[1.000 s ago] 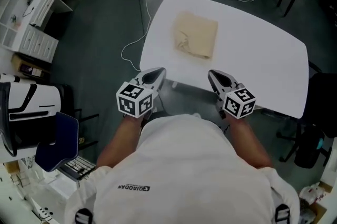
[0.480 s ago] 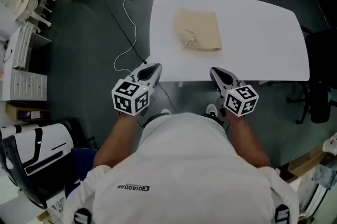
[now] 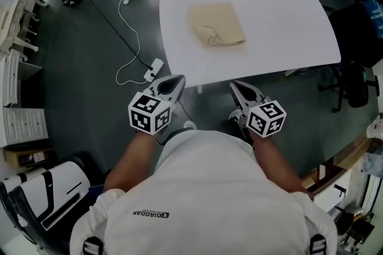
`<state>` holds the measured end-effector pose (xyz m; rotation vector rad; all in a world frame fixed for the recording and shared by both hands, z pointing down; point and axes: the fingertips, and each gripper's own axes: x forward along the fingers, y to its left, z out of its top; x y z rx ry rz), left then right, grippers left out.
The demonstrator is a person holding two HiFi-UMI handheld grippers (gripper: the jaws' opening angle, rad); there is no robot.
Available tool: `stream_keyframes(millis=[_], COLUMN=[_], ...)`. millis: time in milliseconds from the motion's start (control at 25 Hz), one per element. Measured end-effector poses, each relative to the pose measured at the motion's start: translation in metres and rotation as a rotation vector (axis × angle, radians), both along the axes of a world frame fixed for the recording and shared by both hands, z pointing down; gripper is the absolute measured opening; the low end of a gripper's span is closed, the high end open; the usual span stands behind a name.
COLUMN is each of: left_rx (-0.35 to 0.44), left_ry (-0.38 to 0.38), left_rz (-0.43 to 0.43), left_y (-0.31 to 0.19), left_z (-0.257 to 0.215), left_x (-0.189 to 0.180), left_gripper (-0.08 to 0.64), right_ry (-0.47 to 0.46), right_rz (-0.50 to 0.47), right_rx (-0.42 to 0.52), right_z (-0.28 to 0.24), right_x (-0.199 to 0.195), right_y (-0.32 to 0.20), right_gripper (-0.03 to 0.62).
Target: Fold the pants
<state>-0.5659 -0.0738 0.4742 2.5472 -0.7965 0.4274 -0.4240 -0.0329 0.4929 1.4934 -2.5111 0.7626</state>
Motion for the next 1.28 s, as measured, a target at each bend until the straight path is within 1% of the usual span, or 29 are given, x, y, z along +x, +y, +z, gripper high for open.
stream_keyframes(millis=[200, 520, 1280], left_rx=[0.009, -0.007, -0.008], left_ry=[-0.001, -0.005, -0.007], left_rz=[0.024, 0.023, 0.031], left_y=[0.009, 0.018, 0.021], left_z=[0.002, 0.008, 0.010], left_x=[0.004, -0.002, 0.000], left_gripper=[0.026, 0.026, 0.026], right_ry=[0.021, 0.032, 0.037], right_rz=[0.021, 0.019, 0.005], right_rx=[-0.013, -0.011, -0.014], right_z=[0.009, 0.007, 0.010], right_x=[0.005, -0.003, -0.007], right_y=[0.012, 0.021, 0.020], right_gripper=[0.018, 0.018, 0.018])
